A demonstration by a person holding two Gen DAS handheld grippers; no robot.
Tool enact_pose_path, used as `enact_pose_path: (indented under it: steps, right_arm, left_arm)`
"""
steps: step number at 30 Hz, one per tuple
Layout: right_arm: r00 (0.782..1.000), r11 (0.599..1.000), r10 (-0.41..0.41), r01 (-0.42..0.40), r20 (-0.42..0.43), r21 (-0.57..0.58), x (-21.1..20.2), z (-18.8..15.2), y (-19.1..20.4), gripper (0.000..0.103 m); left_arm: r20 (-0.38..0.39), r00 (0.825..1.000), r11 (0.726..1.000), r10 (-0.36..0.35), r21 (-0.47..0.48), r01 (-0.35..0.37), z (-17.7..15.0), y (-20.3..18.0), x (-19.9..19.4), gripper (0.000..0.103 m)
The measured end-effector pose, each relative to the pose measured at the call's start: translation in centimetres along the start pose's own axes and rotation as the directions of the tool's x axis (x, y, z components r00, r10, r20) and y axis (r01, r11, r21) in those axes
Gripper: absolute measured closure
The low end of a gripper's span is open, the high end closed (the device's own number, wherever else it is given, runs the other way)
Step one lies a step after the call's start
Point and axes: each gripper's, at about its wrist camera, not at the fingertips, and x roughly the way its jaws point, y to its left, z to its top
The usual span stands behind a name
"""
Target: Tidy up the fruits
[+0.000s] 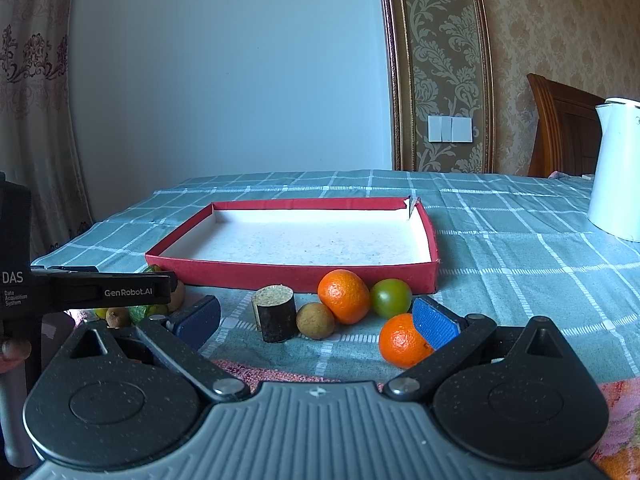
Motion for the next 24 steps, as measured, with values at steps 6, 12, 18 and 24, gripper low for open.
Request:
enact_pose_path:
  steps: [6,12,18,24]
  right_arm:
    - [1.0,1.0,-0.002,0.002,0.0,0.001,-0.11,0.06,-0.01,0.0]
    - [1.0,1.0,-0.005,0.005,-0.01,-0.003,-0.07,0.07,-0.07,0.0]
    - [1.0,1.0,-0.003,0.003,-0.016,-0.004,0.01,0.06,-0.08,0.0]
    - [1.0,1.0,-0.004,0.004,-0.016,-0.005,-0.06,0.05,-0.06,0.0]
  left_arm:
    - [-0.022,1.0,1.0,-0.013,0.001,0.013,0.05,-0.02,0.28,0.0]
    - [-0.052,0.999,1.0,-0.011,-0.002,0.011,0.09,0.03,0.82,0.0]
    - [-0.061,0.998,1.0,-0.013,-0.006,0.013,0.02,0.1,0.9,0.0]
    - [-0.059,0.998,1.0,-0.014,-0.007,0.013,0.06,0.1,0.88,0.0]
